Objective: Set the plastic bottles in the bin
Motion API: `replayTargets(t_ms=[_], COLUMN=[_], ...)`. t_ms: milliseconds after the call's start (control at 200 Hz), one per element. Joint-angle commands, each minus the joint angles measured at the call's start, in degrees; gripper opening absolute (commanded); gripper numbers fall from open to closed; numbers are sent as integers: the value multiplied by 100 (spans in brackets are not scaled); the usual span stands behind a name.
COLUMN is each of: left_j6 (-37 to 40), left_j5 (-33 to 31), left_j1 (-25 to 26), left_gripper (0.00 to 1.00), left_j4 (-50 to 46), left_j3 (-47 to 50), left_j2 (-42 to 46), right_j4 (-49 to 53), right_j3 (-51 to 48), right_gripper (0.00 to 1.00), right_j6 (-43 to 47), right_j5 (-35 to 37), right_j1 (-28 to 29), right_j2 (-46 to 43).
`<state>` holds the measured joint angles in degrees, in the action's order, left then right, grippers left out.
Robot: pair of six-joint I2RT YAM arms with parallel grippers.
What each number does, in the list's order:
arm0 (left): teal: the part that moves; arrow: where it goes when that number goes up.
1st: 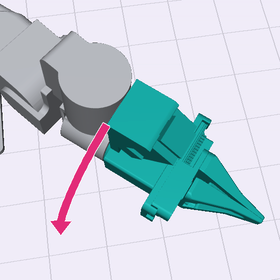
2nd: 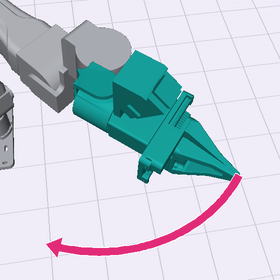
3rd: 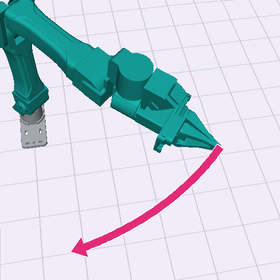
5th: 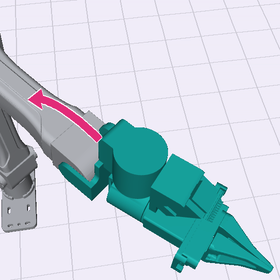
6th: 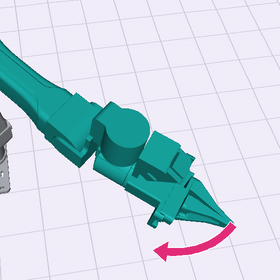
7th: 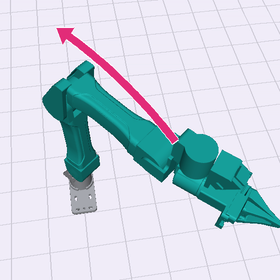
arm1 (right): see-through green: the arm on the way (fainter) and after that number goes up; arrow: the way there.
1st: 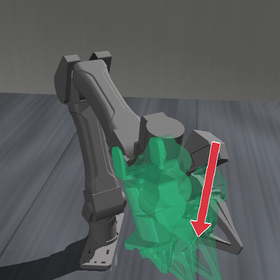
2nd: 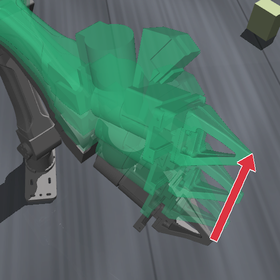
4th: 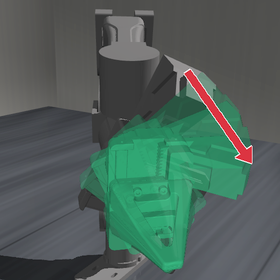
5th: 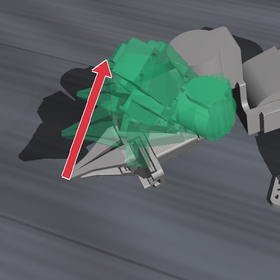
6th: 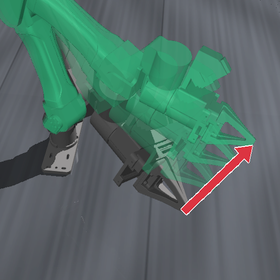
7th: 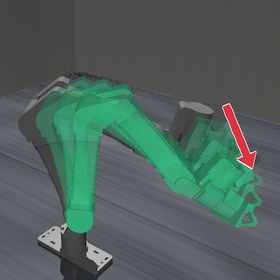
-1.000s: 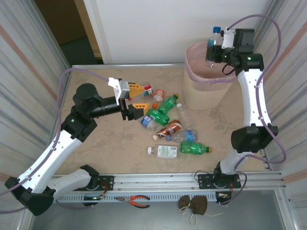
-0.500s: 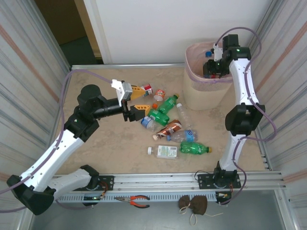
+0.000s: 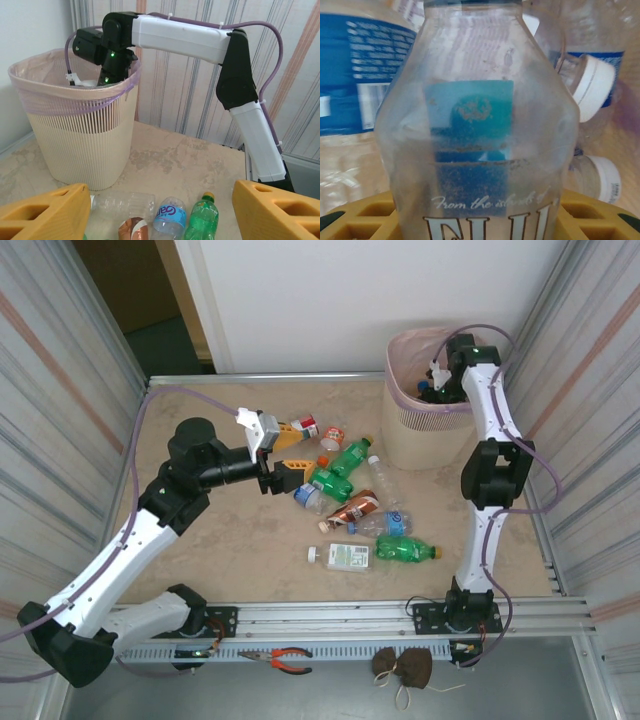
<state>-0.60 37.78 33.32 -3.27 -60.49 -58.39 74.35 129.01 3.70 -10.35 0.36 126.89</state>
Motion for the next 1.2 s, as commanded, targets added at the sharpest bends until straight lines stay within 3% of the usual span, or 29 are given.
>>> replayTargets(t_ms=[0,506,957,1197], left_j6=[60,225,767,1325], left_j5=[-42,-151,-391,-739], left_j1=[-67,-99,-166,-363], left_gripper=[75,75,74,73], left_j4=[4,-263,-1239,-2265], left_j3=[1,-219,-805,-1344], left_j2=[39,-56,-626,-1284], right_j4=[350,350,73,-221], right_j3=[179,413,573,502], right_gripper=[54,72,73,72], right_j6=[129,11,-161,-286], right_j5=[-112,-92,-19,6], right_j1=[51,-3,-45,-51], right_j2=[182,-441,-1578,-2270])
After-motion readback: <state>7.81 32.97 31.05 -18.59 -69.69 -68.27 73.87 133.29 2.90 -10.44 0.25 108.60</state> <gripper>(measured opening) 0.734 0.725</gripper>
